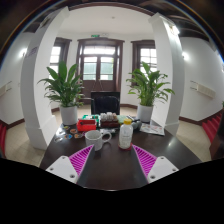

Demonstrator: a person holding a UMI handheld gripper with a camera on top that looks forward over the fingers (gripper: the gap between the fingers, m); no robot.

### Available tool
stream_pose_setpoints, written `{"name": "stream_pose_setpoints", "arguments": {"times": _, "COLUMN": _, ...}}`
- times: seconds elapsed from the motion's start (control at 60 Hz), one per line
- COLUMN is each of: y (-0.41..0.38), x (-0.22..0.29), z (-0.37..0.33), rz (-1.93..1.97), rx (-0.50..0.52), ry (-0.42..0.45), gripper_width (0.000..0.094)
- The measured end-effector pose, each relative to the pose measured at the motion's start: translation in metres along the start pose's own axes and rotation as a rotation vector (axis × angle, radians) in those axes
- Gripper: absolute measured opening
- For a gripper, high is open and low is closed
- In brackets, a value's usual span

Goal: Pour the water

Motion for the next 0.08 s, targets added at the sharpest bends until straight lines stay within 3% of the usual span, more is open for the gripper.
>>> {"name": "stream_pose_setpoints", "arguments": {"times": 0.083, "y": -0.0016, "x": -0.0023, "z": -0.003, "rz": -0.008, "rx": 0.009, "ry": -0.004, "gripper_width": 0.0733}}
Point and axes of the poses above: the point between the fingertips, and its own axes, seen from behind it with the camera up: y to the right, x up, z forward, the way the camera looks, the point moved 6 cm from there along -z, backward, against the way the camera looks, and after that the axes turned 1 degree about x, right-handed, at the moved point
